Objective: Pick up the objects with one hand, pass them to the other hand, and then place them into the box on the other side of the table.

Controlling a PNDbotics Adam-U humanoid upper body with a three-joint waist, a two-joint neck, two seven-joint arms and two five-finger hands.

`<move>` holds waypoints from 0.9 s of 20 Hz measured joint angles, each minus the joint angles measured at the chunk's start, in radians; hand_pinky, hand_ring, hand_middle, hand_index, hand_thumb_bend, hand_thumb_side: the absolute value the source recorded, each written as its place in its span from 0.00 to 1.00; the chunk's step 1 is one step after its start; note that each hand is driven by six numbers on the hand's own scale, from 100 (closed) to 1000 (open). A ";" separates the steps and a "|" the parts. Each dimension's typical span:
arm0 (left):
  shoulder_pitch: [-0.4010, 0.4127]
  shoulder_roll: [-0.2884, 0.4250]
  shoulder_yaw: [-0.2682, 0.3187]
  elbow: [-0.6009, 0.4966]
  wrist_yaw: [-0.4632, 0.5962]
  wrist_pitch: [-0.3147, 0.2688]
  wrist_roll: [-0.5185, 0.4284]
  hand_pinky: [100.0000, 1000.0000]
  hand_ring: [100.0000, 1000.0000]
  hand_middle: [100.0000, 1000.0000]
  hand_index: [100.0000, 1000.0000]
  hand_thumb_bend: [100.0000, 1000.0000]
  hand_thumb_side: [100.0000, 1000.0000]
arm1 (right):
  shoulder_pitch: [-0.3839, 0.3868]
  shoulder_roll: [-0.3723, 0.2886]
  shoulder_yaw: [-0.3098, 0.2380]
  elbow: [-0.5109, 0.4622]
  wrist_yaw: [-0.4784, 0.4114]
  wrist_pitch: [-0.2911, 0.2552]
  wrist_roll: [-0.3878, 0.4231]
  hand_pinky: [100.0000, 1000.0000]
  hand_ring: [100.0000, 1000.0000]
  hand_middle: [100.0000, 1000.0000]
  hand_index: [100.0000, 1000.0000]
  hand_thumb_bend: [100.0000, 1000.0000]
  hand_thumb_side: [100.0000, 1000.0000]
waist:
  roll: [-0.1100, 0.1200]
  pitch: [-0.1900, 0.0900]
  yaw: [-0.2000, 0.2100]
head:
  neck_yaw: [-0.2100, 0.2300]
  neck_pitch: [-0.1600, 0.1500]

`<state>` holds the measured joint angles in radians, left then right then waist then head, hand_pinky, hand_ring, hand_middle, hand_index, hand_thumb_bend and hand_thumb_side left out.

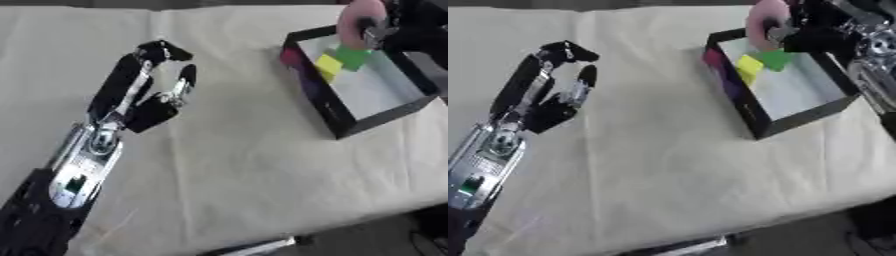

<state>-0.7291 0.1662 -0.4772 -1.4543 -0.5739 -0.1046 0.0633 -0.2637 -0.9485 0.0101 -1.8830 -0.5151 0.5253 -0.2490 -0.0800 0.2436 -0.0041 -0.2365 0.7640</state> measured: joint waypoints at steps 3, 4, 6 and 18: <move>0.000 0.000 0.000 -0.006 0.000 0.001 0.002 0.76 0.71 0.62 0.73 0.08 0.92 | 0.001 -0.006 -0.011 0.053 0.002 -0.015 -0.014 0.61 0.53 0.33 0.45 0.09 0.00 | 0.002 0.006 0.004 | -0.011 -0.002; 0.000 0.000 0.000 -0.007 0.001 0.002 0.003 0.76 0.71 0.62 0.73 0.08 0.92 | 0.002 -0.008 -0.013 0.070 0.005 -0.020 -0.017 0.61 0.53 0.33 0.45 0.09 0.00 | 0.002 0.006 0.005 | -0.014 -0.002; 0.000 0.000 0.000 -0.012 0.002 0.003 0.004 0.76 0.71 0.62 0.73 0.08 0.91 | 0.004 -0.008 -0.015 0.103 0.009 -0.028 -0.021 0.61 0.54 0.35 0.46 0.08 0.00 | 0.002 0.008 0.006 | -0.020 -0.006; 0.000 0.000 0.000 -0.024 0.013 0.004 0.022 0.76 0.71 0.62 0.73 0.08 0.91 | -0.009 -0.008 -0.005 0.289 0.061 -0.078 -0.009 0.64 0.61 0.46 0.57 0.16 0.00 | 0.007 0.026 0.029 | -0.039 -0.019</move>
<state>-0.7293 0.1664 -0.4776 -1.4781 -0.5606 -0.1003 0.0858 -0.2728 -0.9567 0.0051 -1.5943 -0.4543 0.4469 -0.2578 -0.0734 0.2691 0.0246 -0.2759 0.7454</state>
